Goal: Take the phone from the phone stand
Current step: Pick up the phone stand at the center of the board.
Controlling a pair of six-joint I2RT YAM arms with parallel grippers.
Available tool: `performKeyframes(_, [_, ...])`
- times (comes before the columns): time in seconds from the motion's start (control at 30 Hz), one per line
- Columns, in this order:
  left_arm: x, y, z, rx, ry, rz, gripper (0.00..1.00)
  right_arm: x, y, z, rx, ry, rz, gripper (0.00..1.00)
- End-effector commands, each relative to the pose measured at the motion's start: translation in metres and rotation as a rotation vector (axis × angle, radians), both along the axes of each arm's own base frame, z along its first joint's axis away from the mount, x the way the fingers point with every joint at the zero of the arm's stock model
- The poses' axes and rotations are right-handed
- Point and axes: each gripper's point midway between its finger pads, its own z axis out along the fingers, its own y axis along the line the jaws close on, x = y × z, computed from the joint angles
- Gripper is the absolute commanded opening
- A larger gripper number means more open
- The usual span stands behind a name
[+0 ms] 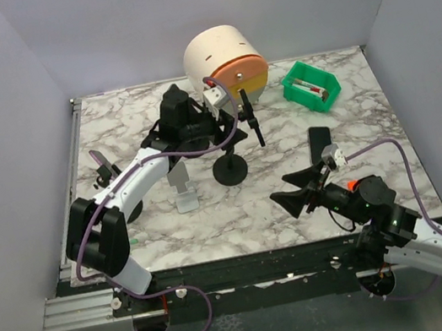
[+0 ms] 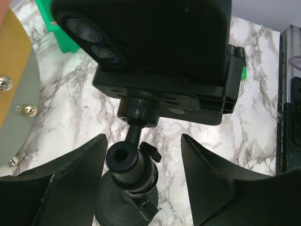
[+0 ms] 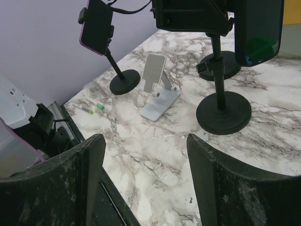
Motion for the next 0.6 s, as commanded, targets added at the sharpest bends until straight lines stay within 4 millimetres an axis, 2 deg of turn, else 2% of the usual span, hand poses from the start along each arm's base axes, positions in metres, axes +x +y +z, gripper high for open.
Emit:
performKeyframes(0.0, [-0.009,-0.014,-0.002,0.013,-0.009,-0.073,0.62,-0.003,0.0,0.0,-0.018,0.006,0.015,0.75])
performKeyframes(0.23, [-0.011,-0.014,0.004,0.007,-0.032,-0.089,0.33,-0.003,-0.007,0.009,-0.003,-0.006,-0.007,0.75])
performKeyframes(0.4, [-0.014,-0.011,0.004,0.008,-0.06,-0.09,0.19,0.0,-0.011,0.01,-0.005,0.013,-0.04,0.76])
performKeyframes(0.57, [-0.027,-0.006,0.019,-0.02,-0.119,-0.112,0.02,0.003,-0.02,0.024,-0.001,0.017,-0.081,0.77])
